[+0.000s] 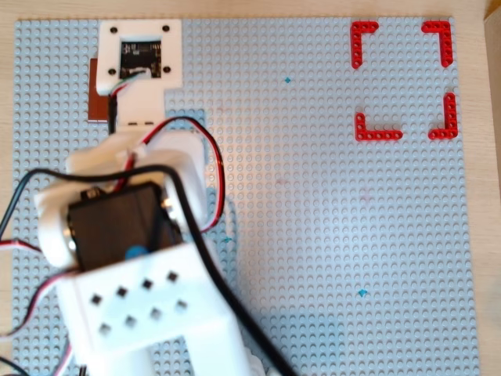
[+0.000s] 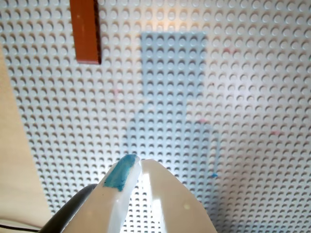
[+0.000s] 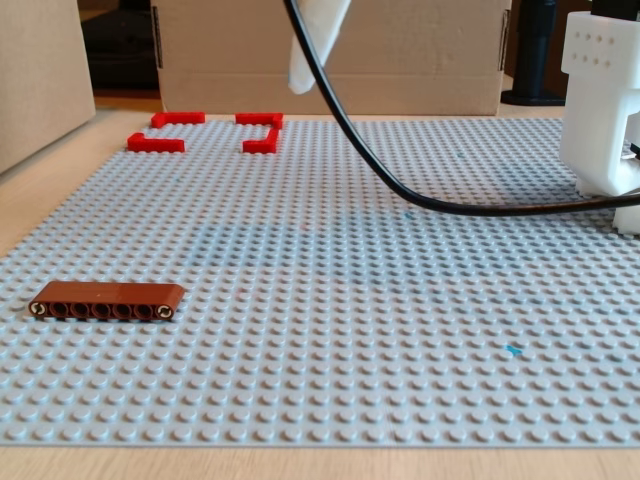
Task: Grab and store lego
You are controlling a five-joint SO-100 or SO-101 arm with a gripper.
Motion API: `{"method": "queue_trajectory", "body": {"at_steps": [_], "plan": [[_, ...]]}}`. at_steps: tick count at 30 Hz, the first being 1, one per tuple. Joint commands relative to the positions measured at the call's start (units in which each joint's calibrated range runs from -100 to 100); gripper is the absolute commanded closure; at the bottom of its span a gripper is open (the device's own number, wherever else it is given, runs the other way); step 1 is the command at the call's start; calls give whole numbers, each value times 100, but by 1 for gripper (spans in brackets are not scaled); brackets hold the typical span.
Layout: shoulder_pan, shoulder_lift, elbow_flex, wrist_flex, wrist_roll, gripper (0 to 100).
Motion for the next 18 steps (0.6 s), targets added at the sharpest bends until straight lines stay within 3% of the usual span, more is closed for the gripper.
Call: {"method": "queue_trajectory", "body": {"at_steps": [1, 18], "plan": [[-241, 930, -1277, 134, -288, 98], [-649, 3411, -4035, 360, -330, 98]]}}
